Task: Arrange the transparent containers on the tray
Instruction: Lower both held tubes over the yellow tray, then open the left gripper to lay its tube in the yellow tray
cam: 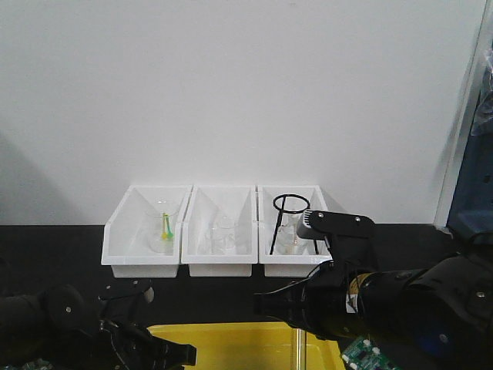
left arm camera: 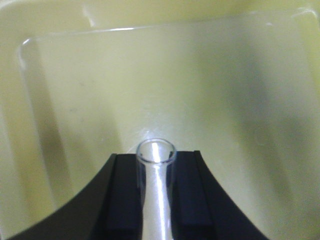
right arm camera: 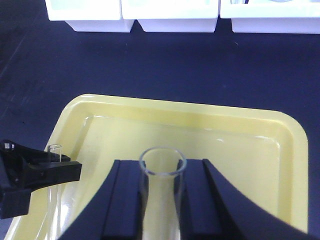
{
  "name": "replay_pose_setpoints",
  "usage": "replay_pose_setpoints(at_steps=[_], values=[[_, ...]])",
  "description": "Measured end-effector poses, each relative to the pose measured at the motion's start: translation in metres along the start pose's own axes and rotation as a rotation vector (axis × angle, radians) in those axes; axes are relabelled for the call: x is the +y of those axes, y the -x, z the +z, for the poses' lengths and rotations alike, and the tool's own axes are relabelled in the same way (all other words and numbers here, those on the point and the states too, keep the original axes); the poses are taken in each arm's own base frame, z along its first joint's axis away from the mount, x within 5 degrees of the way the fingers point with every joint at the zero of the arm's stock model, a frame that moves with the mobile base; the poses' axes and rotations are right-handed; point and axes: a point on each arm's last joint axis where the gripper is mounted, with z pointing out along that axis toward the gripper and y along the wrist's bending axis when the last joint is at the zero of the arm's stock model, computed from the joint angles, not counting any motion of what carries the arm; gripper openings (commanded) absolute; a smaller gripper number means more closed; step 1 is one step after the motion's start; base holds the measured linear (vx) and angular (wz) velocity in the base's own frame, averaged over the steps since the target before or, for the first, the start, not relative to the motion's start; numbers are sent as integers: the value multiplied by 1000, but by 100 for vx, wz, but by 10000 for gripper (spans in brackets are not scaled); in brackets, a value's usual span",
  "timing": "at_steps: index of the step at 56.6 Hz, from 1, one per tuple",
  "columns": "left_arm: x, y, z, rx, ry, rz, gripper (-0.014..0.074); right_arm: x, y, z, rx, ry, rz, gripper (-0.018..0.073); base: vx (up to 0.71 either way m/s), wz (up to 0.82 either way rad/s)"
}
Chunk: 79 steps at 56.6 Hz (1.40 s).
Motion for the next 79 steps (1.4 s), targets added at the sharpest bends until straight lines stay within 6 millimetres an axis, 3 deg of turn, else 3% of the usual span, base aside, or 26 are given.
replay_pose_setpoints(at_steps=[13, 40, 72, 79], values=[[1, 1, 1, -15, 5, -4, 138, 0, 0, 0, -1, 0, -1, -9, 0, 0], [12, -1, 23, 0, 41, -42, 323, 0, 0, 0, -1, 0, -3, -9, 0, 0], [18, -2, 33, -2, 70, -28, 360, 0, 0, 0, -2, -3, -10, -9, 0, 0], [15, 1, 23, -25, 76, 23, 360, -1, 0, 0, -4, -8, -25, -9, 0, 0]])
